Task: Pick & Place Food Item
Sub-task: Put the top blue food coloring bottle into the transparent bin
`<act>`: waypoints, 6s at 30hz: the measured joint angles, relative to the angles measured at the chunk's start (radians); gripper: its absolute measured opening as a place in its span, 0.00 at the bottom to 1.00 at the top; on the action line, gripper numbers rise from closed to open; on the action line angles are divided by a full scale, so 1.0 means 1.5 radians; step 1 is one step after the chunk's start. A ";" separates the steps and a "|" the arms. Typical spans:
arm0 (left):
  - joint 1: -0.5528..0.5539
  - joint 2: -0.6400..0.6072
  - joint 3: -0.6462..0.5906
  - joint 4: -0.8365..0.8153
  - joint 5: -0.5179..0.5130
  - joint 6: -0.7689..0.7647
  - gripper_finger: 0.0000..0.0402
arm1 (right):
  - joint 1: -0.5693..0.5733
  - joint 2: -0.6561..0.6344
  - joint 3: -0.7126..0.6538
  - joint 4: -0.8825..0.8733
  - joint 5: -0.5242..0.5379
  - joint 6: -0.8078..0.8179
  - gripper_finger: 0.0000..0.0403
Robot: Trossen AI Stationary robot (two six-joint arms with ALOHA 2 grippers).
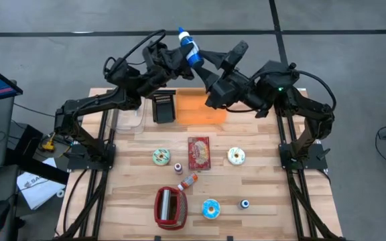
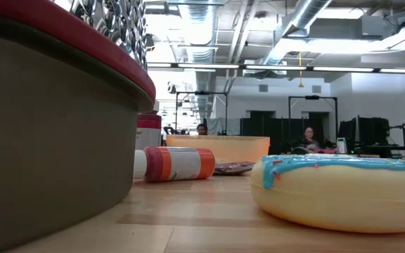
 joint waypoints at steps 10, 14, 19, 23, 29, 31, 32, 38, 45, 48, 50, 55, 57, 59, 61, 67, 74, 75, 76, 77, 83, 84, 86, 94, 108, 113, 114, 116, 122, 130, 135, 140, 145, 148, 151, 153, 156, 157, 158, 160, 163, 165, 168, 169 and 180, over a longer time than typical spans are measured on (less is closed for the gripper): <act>0.001 0.000 0.000 -0.013 -0.005 0.000 0.28 | 0.006 0.001 0.000 -0.008 -0.020 -0.010 0.51; 0.001 0.000 0.000 -0.013 -0.005 0.000 0.28 | 0.005 0.001 0.000 -0.010 -0.018 -0.020 0.50; 0.000 0.000 0.000 -0.013 -0.005 0.000 0.28 | 0.001 0.001 0.000 -0.010 -0.016 -0.032 0.49; -0.001 0.000 0.000 -0.014 -0.006 0.001 0.28 | -0.004 0.001 0.000 -0.011 -0.007 -0.039 0.49; -0.001 0.000 0.000 -0.012 -0.005 0.001 0.28 | -0.004 0.001 0.000 -0.011 0.002 -0.055 0.48; -0.003 0.000 0.000 -0.013 -0.005 0.000 0.28 | -0.004 0.001 0.000 -0.014 0.009 -0.066 0.48; -0.003 0.001 0.000 -0.013 -0.005 0.000 0.28 | -0.003 0.001 0.000 -0.014 0.014 -0.074 0.48; -0.005 0.001 0.000 -0.013 -0.005 -0.001 0.28 | -0.003 0.001 0.000 -0.015 0.021 -0.083 0.48; -0.005 0.001 0.000 -0.014 -0.004 0.001 0.28 | -0.003 0.001 0.000 -0.013 0.035 -0.120 0.48; -0.005 0.001 0.000 -0.014 -0.003 0.001 0.28 | -0.004 0.001 0.000 -0.013 0.036 -0.123 0.48; -0.005 0.001 0.000 -0.014 -0.003 0.001 0.28 | -0.004 0.001 0.000 -0.012 0.037 -0.123 0.48; -0.005 0.001 0.000 -0.015 -0.003 0.003 0.28 | -0.004 0.001 0.000 -0.013 0.037 -0.123 0.43; -0.005 0.001 0.000 -0.015 -0.003 0.002 0.28 | -0.004 0.001 0.000 -0.014 0.038 -0.123 0.39; -0.005 0.001 0.000 -0.016 -0.004 0.002 0.28 | -0.004 0.001 0.000 -0.013 0.038 -0.123 0.36; -0.005 0.000 0.000 -0.018 -0.003 0.001 0.28 | -0.004 0.001 0.000 -0.007 0.038 -0.123 0.34; -0.007 0.000 0.001 -0.022 -0.007 0.017 0.29 | -0.002 0.001 -0.001 -0.003 0.040 -0.124 0.39; -0.007 0.000 0.001 -0.007 -0.012 0.063 0.36 | -0.002 0.002 -0.001 0.004 0.056 -0.127 0.35; -0.007 0.000 0.001 -0.007 -0.012 0.066 0.37 | -0.001 0.002 -0.001 0.006 0.059 -0.127 0.35; -0.007 0.000 0.001 -0.006 -0.012 0.067 0.38 | -0.001 0.002 -0.001 0.009 0.064 -0.126 0.34; -0.007 0.000 0.001 -0.006 -0.012 0.067 0.39 | -0.001 0.002 -0.001 0.012 0.067 -0.126 0.35; -0.007 0.000 0.001 -0.001 -0.013 0.068 0.42 | -0.001 0.002 -0.001 0.038 0.075 -0.126 0.37; -0.007 0.000 0.001 -0.001 -0.013 0.071 0.42 | -0.002 0.002 -0.001 0.040 0.077 -0.126 0.36; -0.007 0.000 0.001 -0.001 -0.014 0.083 0.42 | -0.002 0.002 -0.001 0.042 0.078 -0.126 0.35; 0.019 -0.016 0.000 -0.009 -0.010 0.180 0.42 | 0.017 0.002 -0.001 0.097 0.098 -0.126 0.36; 0.124 -0.132 0.001 -0.266 0.191 0.490 0.41 | 0.097 -0.030 0.000 0.148 0.218 0.123 0.35; 0.125 -0.170 0.001 -0.406 0.267 0.679 0.41 | 0.140 -0.059 0.000 0.141 0.209 0.341 0.35; 0.123 -0.176 0.001 -0.426 0.280 0.710 0.41 | 0.146 -0.065 0.000 0.135 0.204 0.387 0.35; 0.115 -0.181 0.001 -0.443 0.302 0.764 0.41 | 0.158 -0.077 0.000 0.110 0.191 0.485 0.35; 0.081 -0.188 0.000 -0.445 0.335 0.898 0.41 | 0.164 -0.102 0.000 -0.048 0.122 0.791 0.35; 0.020 -0.189 0.000 -0.451 0.322 1.058 0.41 | 0.148 -0.106 0.000 -0.083 0.004 0.988 0.35; -0.043 -0.189 0.000 -0.448 0.212 1.163 0.41 | 0.137 -0.093 0.000 -0.088 -0.035 1.043 0.35; -0.080 -0.183 0.000 -0.423 0.181 1.185 0.41 | 0.126 -0.086 0.000 -0.086 -0.054 1.066 0.35; -0.083 -0.182 0.000 -0.412 0.179 1.184 0.41 | 0.109 -0.077 -0.001 -0.076 -0.089 1.084 0.35; -0.088 -0.182 0.000 -0.401 0.177 1.184 0.41 | 0.103 -0.075 0.000 -0.069 -0.093 1.087 0.35; -0.089 -0.182 0.000 -0.396 0.180 1.183 0.41 | 0.097 -0.074 0.000 -0.067 -0.118 1.093 0.35; -0.089 -0.182 0.000 -0.397 0.180 1.183 0.41 | 0.091 -0.073 0.000 -0.058 -0.133 1.097 0.35; -0.089 -0.182 0.000 -0.385 0.179 1.183 0.41 | 0.085 -0.074 0.000 -0.048 -0.149 1.097 0.35; -0.089 -0.182 0.000 -0.381 0.179 1.183 0.41 | 0.082 -0.074 0.000 -0.049 -0.154 1.098 0.35; -0.089 -0.182 0.000 -0.377 0.179 1.181 0.41 | 0.080 -0.074 0.000 -0.049 -0.159 1.102 0.35; -0.089 -0.182 0.000 -0.373 0.180 1.172 0.41 | 0.075 -0.072 0.000 -0.050 -0.177 1.104 0.35; -0.089 -0.181 0.000 -0.373 0.180 1.165 0.42 | 0.067 -0.064 0.000 -0.045 -0.193 1.110 0.35; -0.094 -0.175 0.001 -0.368 0.181 1.153 0.45 | 0.066 -0.062 0.000 -0.047 -0.195 1.110 0.35; -0.099 -0.167 0.001 -0.368 0.182 1.148 0.49 | 0.062 -0.058 0.002 -0.044 -0.201 1.110 0.35; -0.102 -0.165 0.001 -0.365 0.182 1.147 0.51 | 0.062 -0.058 0.002 -0.044 -0.206 1.110 0.35; -0.107 -0.162 0.001 -0.369 0.181 1.133 0.60 | 0.058 -0.057 0.001 -0.033 -0.210 1.104 0.35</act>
